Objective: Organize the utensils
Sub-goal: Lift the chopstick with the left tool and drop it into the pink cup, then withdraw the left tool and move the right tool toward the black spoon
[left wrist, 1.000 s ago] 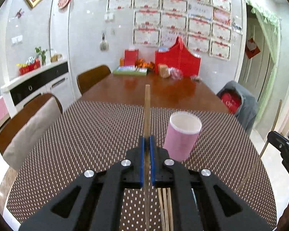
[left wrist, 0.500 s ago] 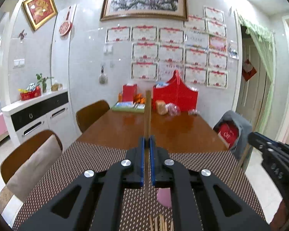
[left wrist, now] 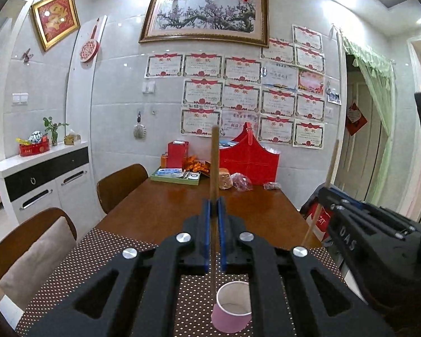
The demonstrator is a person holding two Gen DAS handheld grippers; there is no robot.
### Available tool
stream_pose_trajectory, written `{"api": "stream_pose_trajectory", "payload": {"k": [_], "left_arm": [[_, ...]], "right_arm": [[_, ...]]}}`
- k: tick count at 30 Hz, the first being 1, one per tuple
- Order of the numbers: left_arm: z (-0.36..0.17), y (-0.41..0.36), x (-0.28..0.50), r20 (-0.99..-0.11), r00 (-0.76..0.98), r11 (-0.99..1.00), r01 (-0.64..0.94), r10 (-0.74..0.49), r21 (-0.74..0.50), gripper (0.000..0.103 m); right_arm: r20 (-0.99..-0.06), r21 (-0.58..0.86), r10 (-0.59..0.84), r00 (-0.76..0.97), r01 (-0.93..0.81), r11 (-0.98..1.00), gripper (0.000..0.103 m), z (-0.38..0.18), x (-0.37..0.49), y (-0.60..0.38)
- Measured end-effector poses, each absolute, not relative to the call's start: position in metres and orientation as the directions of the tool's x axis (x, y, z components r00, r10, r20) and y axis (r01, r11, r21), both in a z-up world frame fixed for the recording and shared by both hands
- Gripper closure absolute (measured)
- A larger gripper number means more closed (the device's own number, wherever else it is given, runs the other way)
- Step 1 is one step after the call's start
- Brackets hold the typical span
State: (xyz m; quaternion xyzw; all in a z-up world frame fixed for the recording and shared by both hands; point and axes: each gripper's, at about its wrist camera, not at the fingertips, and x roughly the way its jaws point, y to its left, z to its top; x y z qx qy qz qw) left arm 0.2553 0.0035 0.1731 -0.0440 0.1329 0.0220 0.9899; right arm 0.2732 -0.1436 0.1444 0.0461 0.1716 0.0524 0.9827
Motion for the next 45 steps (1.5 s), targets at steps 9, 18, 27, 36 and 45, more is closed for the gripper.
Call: {"api": "stream_pose_trajectory", "payload": {"k": [9,18,27,36,45], "left_arm": [[0.153,0.008,0.292,-0.345,0.939,0.99,-0.051,0.004,-0.129,0.097],[0.112,0.003,0.326,-0.433,0.901,0.994,-0.071,0.025,-0.089,0.089],[0.066,0.007,0.351,-0.551,0.833,0.997,-0.076,0.051,-0.021,0.061],[0.064,0.013,0.337,-0.546,0.836,0.997,-0.072,0.058,-0.005,0.052],[0.071,0.016,0.318,-0.541,0.839,0.997,-0.075,0.064,0.001,0.05]], "right_arm": [[-0.378,0.141,0.129,0.917,-0.081,0.987,0.097,0.117,0.304,-0.142],[-0.474,0.147,0.127,0.871,-0.064,0.987,0.096,0.078,0.333,-0.144],[-0.62,0.145,0.164,0.767,-0.093,0.985,0.094,0.033,0.349,-0.147],[-0.637,0.158,0.169,0.752,-0.087,0.984,0.055,0.029,0.335,-0.154],[-0.625,0.129,0.173,0.761,-0.118,0.985,0.055,0.042,0.308,-0.145]]}}
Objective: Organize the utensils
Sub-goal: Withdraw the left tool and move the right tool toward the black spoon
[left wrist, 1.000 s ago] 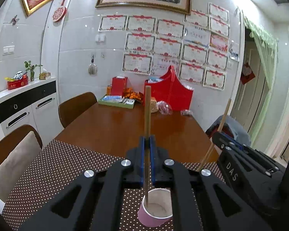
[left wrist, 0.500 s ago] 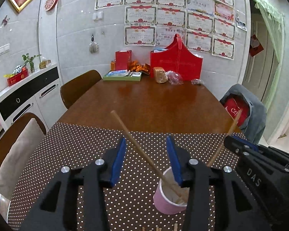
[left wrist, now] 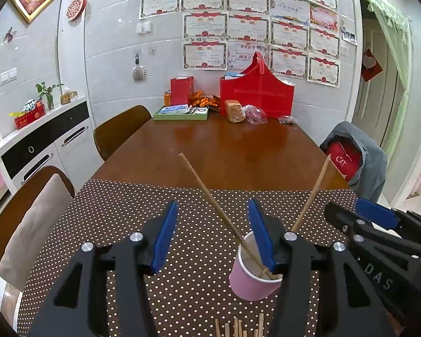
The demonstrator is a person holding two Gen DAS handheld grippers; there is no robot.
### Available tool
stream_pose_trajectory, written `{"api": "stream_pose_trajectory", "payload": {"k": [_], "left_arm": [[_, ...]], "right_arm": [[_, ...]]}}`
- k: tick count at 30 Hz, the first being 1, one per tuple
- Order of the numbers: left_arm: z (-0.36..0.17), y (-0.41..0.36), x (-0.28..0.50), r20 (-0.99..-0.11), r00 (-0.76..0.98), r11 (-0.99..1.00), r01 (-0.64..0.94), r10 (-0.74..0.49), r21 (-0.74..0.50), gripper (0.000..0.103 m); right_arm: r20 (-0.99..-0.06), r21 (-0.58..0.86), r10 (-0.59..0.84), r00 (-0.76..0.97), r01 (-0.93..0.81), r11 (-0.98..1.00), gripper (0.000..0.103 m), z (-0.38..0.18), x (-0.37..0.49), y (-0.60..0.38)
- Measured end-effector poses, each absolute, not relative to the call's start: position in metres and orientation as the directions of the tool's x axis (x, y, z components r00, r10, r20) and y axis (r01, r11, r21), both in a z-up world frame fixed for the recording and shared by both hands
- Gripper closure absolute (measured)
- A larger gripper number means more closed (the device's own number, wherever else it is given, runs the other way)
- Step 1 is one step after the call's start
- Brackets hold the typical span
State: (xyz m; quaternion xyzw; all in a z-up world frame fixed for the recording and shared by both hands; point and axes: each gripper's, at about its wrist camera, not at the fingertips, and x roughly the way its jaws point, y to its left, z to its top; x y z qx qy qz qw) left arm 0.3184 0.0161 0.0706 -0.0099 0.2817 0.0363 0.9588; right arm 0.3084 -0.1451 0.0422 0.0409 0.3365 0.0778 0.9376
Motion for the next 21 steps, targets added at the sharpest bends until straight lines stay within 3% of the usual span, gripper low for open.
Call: {"api": "stream_pose_trajectory", "payload": {"k": [10,21], "left_arm": [[0.079,0.018,0.286,-0.521,0.851,0.997,-0.074,0.063,0.001,0.044],[0.061,0.022,0.257,-0.551,0.833,0.998,-0.07,0.058,0.0,0.041]], "right_arm": [[-0.624,0.124,0.169,0.763,-0.116,0.985,0.049,0.049,0.281,-0.147],[-0.673,0.135,0.174,0.719,-0.111,0.985,0.048,0.02,0.254,-0.141]]}}
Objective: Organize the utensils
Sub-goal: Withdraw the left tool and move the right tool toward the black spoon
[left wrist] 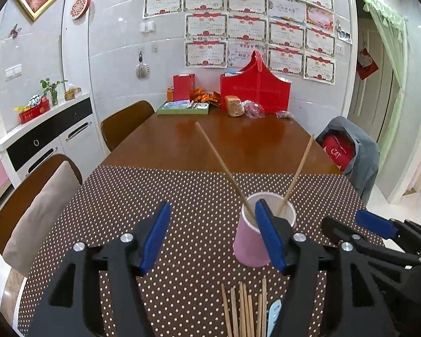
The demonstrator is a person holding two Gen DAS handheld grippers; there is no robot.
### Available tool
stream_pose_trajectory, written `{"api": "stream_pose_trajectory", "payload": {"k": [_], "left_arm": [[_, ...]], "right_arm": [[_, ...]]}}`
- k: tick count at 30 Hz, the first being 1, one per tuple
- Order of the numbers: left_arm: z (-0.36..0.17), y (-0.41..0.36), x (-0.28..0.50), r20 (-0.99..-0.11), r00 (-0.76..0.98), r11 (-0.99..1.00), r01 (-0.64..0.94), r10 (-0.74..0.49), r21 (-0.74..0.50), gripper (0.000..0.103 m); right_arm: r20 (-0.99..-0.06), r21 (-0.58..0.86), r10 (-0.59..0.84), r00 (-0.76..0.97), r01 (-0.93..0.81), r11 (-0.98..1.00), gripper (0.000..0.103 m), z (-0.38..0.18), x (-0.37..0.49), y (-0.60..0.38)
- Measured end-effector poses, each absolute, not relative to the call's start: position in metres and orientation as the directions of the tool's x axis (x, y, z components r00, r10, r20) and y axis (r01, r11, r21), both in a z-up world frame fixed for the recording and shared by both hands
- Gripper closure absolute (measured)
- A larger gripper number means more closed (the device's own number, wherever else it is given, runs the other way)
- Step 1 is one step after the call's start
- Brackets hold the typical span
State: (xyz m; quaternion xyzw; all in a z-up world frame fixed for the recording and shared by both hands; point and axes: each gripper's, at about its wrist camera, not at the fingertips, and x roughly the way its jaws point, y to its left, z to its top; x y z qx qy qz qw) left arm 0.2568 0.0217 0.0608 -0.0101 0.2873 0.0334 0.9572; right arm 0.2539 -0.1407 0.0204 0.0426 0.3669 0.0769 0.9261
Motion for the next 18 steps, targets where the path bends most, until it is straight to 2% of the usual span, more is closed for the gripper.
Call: {"api": "stream_pose_trajectory", "payload": {"k": [18], "left_arm": [[-0.014,0.026,0.225,-0.691,0.722,0.998,-0.053,0.026,-0.018,0.04]], "right_arm": [[-0.81,0.17,0.199,0.552,-0.103,0.98,0.048,-0.06,0.222,-0.139]]}}
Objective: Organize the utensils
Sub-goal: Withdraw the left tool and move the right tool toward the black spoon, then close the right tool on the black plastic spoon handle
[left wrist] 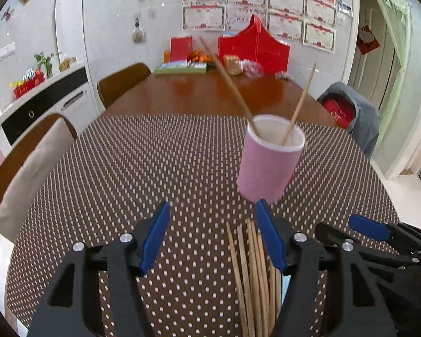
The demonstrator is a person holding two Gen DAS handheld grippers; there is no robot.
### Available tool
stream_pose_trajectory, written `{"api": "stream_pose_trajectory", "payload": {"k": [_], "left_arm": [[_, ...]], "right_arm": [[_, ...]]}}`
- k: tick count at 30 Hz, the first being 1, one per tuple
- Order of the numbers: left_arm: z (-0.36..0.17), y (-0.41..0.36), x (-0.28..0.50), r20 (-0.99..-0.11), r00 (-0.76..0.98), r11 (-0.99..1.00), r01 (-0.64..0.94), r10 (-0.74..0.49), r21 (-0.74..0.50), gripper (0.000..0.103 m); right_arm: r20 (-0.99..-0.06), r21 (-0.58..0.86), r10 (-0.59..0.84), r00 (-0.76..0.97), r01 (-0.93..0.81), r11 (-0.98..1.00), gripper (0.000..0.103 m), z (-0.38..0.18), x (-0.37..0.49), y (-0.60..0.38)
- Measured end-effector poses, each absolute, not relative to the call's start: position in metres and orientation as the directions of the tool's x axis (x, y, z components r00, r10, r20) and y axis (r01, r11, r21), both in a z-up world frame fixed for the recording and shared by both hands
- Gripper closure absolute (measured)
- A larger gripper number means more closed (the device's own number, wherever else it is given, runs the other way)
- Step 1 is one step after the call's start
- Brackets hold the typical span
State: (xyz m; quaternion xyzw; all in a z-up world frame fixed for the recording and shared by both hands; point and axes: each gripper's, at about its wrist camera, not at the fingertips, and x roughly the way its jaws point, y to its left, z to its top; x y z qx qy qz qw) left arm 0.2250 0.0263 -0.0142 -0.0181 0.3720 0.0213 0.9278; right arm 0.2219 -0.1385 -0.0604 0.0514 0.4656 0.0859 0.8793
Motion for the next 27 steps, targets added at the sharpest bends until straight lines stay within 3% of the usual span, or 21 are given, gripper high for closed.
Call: {"api": "stream_pose_trajectory", "payload": {"k": [16,27], "left_arm": [[-0.071,0.036,0.197,-0.788,0.616,0.997,-0.057,-0.008,-0.055,0.039],[-0.089,0.042,0.187,-0.818,0.575,0.995,-0.072,-0.019,-0.073,0.037]], "right_arm": [[-0.897,0.161,0.194,0.396,-0.115,0.98,0.048,-0.117,0.193,-0.142],[-0.885,0.097,0.151,0.44,-0.144,0.985,0.048,-0.122,0.17,-0.138]]}}
